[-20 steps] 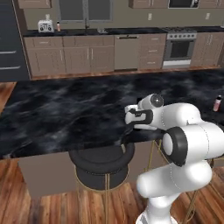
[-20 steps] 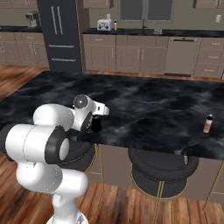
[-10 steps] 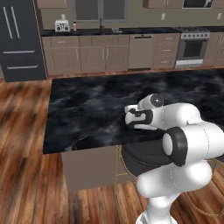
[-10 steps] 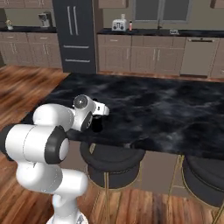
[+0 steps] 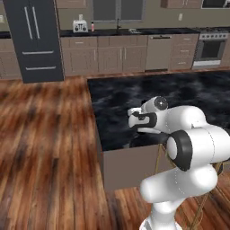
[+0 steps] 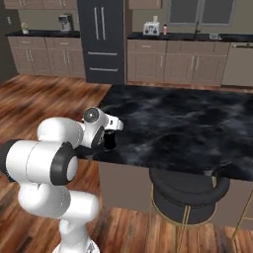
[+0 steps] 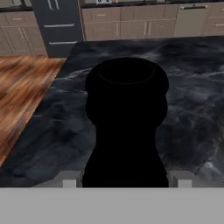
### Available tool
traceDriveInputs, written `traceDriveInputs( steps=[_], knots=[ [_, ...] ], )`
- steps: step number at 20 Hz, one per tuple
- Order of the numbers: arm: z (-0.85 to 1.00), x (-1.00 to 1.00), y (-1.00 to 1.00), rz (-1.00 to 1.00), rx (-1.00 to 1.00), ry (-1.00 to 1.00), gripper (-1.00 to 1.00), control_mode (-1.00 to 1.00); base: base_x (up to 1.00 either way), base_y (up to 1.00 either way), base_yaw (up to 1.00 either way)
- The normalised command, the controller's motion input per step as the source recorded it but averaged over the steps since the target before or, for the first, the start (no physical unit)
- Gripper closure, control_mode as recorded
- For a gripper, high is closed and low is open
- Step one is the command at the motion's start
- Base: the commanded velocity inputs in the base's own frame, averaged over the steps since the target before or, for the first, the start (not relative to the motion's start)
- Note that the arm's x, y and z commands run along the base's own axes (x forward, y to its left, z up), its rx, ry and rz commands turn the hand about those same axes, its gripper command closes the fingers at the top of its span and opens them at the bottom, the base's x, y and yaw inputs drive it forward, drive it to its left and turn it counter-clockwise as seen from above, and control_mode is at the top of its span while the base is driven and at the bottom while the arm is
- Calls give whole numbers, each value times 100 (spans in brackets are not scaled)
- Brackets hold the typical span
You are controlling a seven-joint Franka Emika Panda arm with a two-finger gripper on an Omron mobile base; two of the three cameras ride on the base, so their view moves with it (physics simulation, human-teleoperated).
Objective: Place the large bottle from the dining counter next to the other large bottle outside the sink, and place the small bottle from the dining counter next to the other small bottle inside the sink.
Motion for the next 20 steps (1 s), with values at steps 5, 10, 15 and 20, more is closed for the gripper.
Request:
traceDriveInputs(
  steps=[5, 10, 15, 20],
  knots=[
    [0, 0, 0, 0, 0, 0, 100, 100, 18, 95, 0],
    [0, 0, 0, 0, 0, 0, 100, 100, 36, 89, 0],
    [0, 0, 0, 0, 0, 0, 100, 100, 56, 74, 0],
    [0, 0, 0, 0, 0, 0, 100, 100, 89, 57, 0]
  ],
)
